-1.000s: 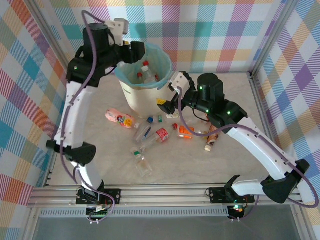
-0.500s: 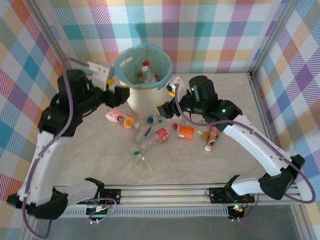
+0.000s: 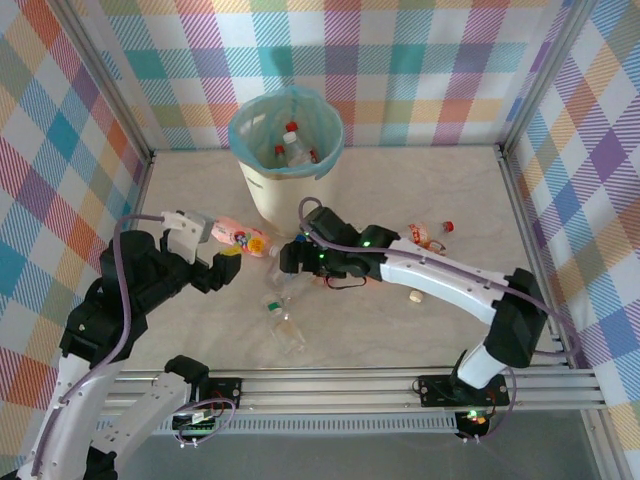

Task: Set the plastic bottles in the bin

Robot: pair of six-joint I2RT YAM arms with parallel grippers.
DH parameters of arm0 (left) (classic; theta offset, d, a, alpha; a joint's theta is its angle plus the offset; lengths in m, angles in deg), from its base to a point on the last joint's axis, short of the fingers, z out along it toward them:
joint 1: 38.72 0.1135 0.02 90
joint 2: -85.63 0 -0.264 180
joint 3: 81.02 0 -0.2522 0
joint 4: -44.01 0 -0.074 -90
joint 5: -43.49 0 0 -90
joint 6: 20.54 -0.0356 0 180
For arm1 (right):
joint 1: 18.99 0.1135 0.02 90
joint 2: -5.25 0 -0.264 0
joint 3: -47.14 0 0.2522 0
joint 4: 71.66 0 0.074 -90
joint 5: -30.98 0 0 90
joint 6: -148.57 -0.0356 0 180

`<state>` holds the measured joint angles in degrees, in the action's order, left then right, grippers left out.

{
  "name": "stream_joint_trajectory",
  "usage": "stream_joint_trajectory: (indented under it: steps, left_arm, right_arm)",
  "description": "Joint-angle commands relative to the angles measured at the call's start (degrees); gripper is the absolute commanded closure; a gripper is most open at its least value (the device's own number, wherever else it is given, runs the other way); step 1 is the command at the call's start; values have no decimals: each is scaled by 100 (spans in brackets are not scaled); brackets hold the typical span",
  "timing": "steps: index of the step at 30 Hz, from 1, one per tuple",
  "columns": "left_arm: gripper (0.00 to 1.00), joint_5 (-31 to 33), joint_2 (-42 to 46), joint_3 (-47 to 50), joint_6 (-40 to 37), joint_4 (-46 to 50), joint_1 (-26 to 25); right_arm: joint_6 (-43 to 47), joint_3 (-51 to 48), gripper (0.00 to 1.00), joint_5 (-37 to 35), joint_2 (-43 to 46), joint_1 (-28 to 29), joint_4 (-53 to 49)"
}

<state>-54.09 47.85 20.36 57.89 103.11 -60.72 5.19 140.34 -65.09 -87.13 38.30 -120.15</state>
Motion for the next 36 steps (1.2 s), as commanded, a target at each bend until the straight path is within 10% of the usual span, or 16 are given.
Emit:
stream_joint_trajectory:
  steps: [1,36]
  left_arm:
    - [19,233,387,201,68,168,-33]
    - [16,375,871,358,67,202,-33]
  right_arm:
    - [-1473,148,10,-19,-398,13,-478]
    - [-3248,-62,20,822,-2030,-203,-6]
